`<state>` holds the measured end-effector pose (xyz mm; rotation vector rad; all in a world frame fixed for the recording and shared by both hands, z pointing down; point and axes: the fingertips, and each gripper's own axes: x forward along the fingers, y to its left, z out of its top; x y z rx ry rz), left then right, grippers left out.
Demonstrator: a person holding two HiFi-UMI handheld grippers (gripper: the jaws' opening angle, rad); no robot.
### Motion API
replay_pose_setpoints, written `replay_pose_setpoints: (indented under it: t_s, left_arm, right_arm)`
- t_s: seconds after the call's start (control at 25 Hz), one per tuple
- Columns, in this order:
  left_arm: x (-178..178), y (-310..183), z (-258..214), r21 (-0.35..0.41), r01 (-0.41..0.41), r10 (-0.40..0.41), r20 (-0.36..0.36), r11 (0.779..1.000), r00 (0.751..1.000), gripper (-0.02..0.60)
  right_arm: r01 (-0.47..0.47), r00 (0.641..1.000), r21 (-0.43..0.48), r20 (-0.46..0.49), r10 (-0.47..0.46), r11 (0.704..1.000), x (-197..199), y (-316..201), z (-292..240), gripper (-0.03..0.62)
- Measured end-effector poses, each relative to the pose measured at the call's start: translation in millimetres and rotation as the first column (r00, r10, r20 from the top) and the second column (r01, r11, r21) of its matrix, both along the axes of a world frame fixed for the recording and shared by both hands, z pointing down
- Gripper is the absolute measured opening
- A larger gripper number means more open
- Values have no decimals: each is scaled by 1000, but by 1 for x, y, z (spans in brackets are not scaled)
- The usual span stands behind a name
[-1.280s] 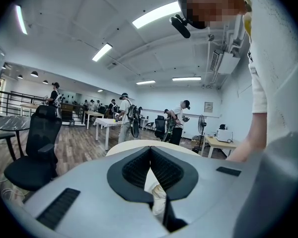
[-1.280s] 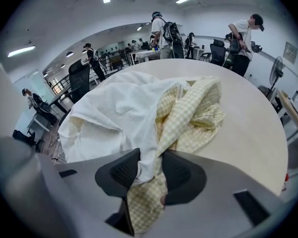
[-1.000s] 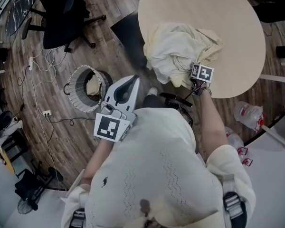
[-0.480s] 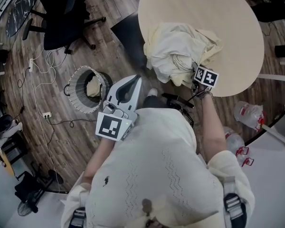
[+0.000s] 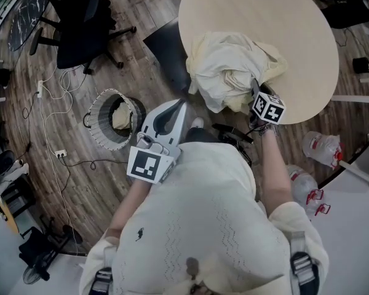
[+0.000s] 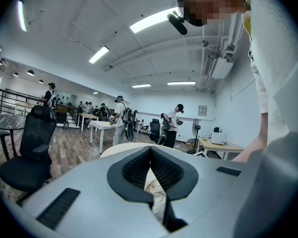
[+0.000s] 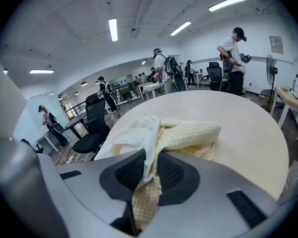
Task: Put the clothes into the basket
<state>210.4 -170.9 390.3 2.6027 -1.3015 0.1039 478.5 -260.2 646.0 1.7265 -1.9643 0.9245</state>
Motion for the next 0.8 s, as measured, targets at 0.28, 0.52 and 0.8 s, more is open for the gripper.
replay_pose_setpoints:
  t_s: [0.28,0.52,0.8]
  left_arm:
    - [7,8,-3,12,-39,39,-19,999,999,20]
    - [4,10,-5,13,-38,38,-28,999,999,20]
    - [7,18,-7,18,-63,64,-30,998,997,20]
  right_arm:
    - [9,1000,144,-18,-7,990,-3,-6,-52,71]
    - [-10,1000,226,-11,12,974,2,-9,-87,71]
    - [20,998,315,-58,-2,949,-1,-13,-130,71]
